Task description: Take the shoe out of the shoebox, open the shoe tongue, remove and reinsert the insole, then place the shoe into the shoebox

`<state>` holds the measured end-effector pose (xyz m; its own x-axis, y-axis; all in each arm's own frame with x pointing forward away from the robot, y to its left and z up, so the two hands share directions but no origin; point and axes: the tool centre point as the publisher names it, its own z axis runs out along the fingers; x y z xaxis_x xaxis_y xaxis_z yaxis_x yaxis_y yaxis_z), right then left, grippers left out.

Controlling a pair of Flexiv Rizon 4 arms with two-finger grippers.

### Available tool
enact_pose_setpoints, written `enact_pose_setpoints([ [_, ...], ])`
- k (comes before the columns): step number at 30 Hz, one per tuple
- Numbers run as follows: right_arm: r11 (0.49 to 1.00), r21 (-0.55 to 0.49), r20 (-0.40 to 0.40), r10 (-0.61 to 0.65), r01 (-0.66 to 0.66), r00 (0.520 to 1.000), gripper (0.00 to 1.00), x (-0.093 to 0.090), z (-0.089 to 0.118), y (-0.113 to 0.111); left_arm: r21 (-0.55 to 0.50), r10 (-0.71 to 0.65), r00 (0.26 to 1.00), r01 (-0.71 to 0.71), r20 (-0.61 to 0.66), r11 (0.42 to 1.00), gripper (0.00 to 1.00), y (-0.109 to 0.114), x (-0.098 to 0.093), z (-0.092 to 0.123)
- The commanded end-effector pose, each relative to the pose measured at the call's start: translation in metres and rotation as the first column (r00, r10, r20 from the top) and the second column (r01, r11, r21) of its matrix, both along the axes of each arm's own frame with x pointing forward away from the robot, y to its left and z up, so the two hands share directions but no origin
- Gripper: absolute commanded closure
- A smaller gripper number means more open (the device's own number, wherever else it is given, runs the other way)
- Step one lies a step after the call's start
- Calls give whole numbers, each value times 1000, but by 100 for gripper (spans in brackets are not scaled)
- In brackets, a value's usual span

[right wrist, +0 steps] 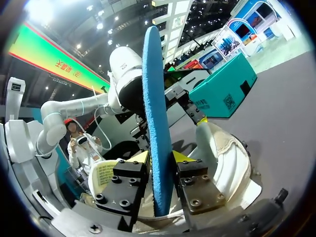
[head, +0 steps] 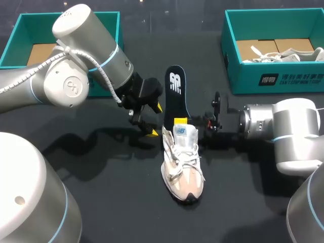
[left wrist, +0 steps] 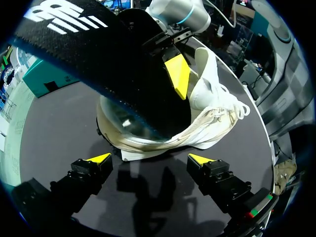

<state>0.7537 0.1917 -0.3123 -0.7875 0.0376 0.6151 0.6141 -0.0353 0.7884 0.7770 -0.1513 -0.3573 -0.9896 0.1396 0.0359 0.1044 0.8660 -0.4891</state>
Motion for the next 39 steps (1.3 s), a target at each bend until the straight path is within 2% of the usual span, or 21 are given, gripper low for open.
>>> enact_pose_setpoints([
  [1,1000,-15,4,5,-5,1000,72,2,8,1,-1,0,1000,0,1,1000,0,1,-1,0],
  [7,1000,-10,17,22,-22,1000,73,11,14,5,-1,0,1000,0,1,1000,0,1,-1,0],
  [11,1000,-11,28,29,-28,999,79,15,19,8,-1,0,1000,0,1,1000,0,1,-1,0],
  [12,1000,-12,29,29,-29,999,83,16,19,8,-1,0,1000,0,1,1000,0,1,-1,0],
  [13,999,-14,30,29,-29,999,95,17,20,8,-1,0,1000,0,1,1000,0,1,-1,0],
  [14,1000,-16,30,27,-26,999,100,18,20,8,-1,0,1000,0,1,1000,0,1,-1,0],
  [23,1000,-28,-43,0,-1,999,100,13,2,2,-1,0,1000,0,1,1000,0,1,-1,0],
  [31,998,-47,-142,-46,39,989,100,-12,-20,-6,-1,0,1000,0,1,1000,0,1,-1,0],
  [35,998,-52,-170,-49,41,984,100,-20,-25,-5,-1,0,1000,0,1,1000,0,1,-1,0],
  [39,998,-54,-152,-44,36,987,100,-20,-20,-1,-1,0,1000,0,1,1000,0,1,-1,0],
])
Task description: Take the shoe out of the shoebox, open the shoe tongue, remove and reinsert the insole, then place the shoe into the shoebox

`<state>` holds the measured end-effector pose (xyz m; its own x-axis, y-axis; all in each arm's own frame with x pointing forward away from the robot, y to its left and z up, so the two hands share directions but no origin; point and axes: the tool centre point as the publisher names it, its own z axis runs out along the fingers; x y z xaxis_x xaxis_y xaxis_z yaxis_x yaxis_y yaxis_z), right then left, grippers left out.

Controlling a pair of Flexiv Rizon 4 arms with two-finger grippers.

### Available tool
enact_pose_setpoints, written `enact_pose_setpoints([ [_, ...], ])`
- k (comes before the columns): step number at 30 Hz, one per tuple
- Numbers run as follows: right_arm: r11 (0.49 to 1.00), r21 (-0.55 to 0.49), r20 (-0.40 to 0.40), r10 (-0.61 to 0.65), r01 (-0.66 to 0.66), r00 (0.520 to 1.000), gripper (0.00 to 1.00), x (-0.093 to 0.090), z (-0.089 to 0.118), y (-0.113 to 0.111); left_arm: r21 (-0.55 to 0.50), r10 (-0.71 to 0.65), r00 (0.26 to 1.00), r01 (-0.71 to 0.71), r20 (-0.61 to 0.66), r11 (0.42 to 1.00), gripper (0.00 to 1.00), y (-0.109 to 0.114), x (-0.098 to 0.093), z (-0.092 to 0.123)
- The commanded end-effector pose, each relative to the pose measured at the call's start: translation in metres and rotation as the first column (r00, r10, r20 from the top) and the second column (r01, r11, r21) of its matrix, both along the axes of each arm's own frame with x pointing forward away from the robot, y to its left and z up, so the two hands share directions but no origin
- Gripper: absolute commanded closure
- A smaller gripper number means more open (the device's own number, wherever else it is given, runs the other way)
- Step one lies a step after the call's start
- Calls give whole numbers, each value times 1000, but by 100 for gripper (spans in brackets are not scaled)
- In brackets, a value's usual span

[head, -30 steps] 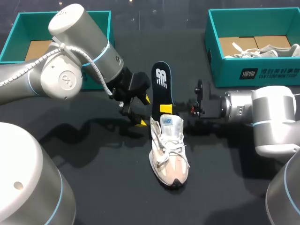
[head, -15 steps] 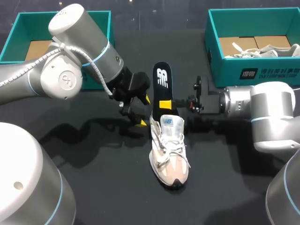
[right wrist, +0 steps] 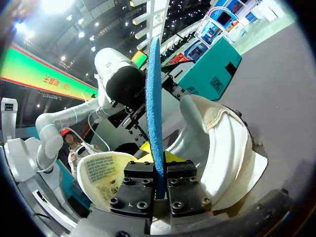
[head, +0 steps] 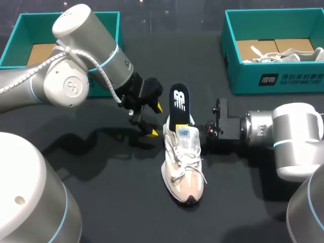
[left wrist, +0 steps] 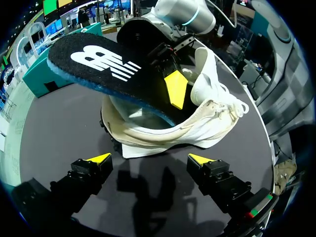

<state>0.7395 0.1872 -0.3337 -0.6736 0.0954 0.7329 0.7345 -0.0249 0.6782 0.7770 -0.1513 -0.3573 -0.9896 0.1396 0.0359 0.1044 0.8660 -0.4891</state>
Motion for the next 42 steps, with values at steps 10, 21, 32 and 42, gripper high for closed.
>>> enact_pose_setpoints([
  [10,999,-14,108,33,-32,994,65,9,27,10,-1,0,1000,0,1,1000,0,1,-1,0],
  [21,999,-24,133,46,-43,990,85,27,36,9,-1,0,1000,0,1,1000,0,1,-1,0],
  [32,999,4,43,48,-48,998,100,20,15,5,-1,0,1000,0,1,1000,0,1,-1,0],
  [42,1000,7,-34,25,-25,999,100,-9,-3,6,-1,0,1000,0,1,1000,0,1,-1,0],
])
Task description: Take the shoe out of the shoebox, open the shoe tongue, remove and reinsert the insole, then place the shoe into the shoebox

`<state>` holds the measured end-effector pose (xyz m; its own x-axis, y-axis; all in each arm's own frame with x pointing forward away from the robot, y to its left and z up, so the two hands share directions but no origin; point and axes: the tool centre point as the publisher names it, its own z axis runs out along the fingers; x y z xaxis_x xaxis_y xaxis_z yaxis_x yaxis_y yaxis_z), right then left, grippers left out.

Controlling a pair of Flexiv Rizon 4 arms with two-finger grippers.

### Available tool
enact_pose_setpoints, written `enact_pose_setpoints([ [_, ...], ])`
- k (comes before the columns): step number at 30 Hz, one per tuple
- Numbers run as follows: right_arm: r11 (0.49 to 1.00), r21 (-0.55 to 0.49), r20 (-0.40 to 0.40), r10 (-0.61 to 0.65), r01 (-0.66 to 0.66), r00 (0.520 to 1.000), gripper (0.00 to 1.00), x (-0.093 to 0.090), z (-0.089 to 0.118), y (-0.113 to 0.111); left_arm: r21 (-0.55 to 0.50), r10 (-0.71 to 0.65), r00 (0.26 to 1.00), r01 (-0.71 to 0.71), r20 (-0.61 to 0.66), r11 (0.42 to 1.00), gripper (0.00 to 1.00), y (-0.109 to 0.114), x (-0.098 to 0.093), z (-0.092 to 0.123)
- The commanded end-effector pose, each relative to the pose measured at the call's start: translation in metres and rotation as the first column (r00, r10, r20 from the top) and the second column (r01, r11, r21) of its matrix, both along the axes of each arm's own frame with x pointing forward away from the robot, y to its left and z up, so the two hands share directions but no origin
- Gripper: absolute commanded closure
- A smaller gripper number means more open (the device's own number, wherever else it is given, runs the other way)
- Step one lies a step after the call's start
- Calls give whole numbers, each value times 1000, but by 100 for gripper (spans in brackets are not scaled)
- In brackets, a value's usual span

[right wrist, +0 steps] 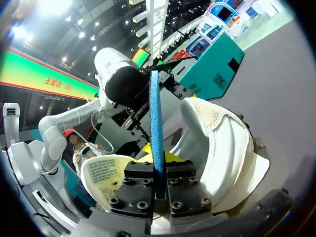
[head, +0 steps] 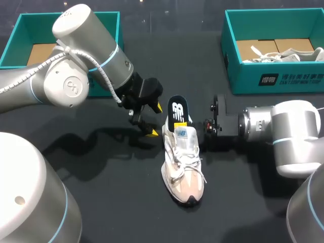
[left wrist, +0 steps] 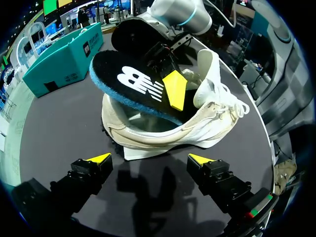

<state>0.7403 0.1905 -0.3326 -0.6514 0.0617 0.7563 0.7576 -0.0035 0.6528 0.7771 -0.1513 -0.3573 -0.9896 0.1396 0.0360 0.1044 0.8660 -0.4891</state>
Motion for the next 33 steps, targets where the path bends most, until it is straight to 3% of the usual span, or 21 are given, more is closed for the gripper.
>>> enact_pose_setpoints([
  [1,1000,-7,3,-14,14,1000,100,-10,-3,3,-1,0,1000,0,1,1000,0,1,-1,0],
  [3,1000,-9,25,-15,15,1000,100,-8,3,4,-1,0,1000,0,1,1000,0,1,-1,0],
  [6,1000,-12,62,-10,10,998,67,-4,13,5,-1,0,1000,0,1,1000,0,1,-1,0],
  [9,1000,-18,93,-1,3,996,58,2,21,6,-1,0,1000,0,1,1000,0,1,-1,0],
  [18,999,-48,133,20,-14,991,68,19,35,7,-1,0,1000,0,1,1000,0,1,-1,0],
  [20,999,-50,134,22,-15,991,78,23,35,6,-1,0,1000,0,1,1000,0,1,-1,0],
  [22,999,-51,129,25,-18,991,100,26,34,6,-1,0,1000,0,1,1000,0,1,-1,0],
  [27,999,-48,100,26,-22,995,100,27,27,6,-1,0,1000,0,1,1000,0,1,-1,0],
  [33,999,-46,46,-3,5,999,100,10,10,3,-1,0,1000,0,1,1000,0,1,-1,0],
])
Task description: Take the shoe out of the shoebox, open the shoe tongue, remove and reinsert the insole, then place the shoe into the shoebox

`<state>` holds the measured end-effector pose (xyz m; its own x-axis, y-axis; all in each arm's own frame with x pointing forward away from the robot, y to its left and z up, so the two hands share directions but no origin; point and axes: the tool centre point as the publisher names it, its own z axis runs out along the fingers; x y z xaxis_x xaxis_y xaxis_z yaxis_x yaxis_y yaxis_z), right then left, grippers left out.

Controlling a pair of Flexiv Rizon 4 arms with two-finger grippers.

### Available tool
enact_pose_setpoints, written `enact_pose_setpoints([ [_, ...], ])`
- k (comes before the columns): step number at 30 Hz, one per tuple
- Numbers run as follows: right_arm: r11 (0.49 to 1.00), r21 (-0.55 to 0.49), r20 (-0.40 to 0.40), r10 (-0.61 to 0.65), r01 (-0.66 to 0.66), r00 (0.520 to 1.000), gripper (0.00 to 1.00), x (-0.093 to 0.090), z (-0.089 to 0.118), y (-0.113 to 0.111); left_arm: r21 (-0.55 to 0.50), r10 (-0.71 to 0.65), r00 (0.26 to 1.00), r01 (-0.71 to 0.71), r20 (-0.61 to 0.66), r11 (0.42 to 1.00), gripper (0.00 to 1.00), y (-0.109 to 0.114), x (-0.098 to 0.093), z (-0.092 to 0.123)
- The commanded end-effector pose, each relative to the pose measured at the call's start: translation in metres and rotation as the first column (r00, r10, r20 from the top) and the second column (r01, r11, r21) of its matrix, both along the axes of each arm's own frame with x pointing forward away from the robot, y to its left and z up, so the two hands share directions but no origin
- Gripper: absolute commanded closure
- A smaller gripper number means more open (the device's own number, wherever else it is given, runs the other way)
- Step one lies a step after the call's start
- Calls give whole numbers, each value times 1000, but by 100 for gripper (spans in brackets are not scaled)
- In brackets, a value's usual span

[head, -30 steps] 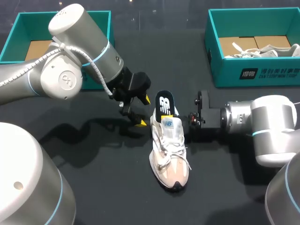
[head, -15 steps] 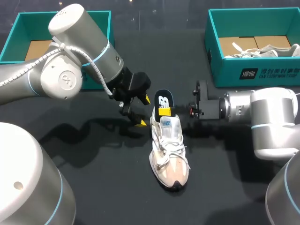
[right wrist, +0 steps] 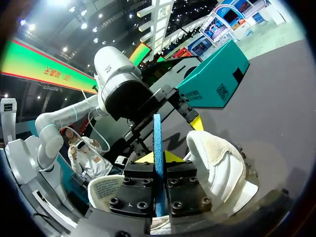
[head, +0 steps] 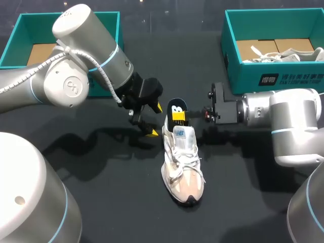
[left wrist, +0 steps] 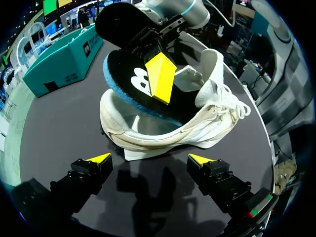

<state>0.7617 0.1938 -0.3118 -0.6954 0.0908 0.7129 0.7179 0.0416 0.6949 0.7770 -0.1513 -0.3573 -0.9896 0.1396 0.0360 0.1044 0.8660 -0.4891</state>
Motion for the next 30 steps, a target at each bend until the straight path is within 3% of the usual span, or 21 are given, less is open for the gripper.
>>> enact_pose_setpoints([
  [1,1000,5,-19,-24,24,1000,100,-15,-13,0,-1,0,1000,0,1,1000,0,1,-1,0],
  [5,998,2,-23,-55,55,998,100,-29,-16,-1,-1,0,1000,0,1,1000,0,1,-1,0],
  [10,998,-1,-2,-69,69,998,100,-30,-10,-1,-1,0,1000,0,1,1000,0,1,-1,0],
  [11,998,-3,8,-68,68,998,86,-28,-8,-1,-1,0,1000,0,1,1000,0,1,-1,0],
  [14,998,-7,38,-57,58,998,64,-23,0,1,-1,0,1000,0,1,1000,0,1,-1,0],
  [18,999,-19,70,-41,42,997,61,-12,9,2,-1,0,1000,0,1,1000,0,1,-1,0],
  [23,999,-29,83,-29,32,996,69,0,14,1,-1,0,1000,0,1,1000,0,1,-1,0],
  [26,999,-29,76,-25,27,997,100,6,12,0,-1,0,1000,0,1,1000,0,1,-1,0],
  [30,999,-24,49,-29,30,998,100,6,2,-1,-1,0,1000,0,1,1000,0,1,-1,0],
])
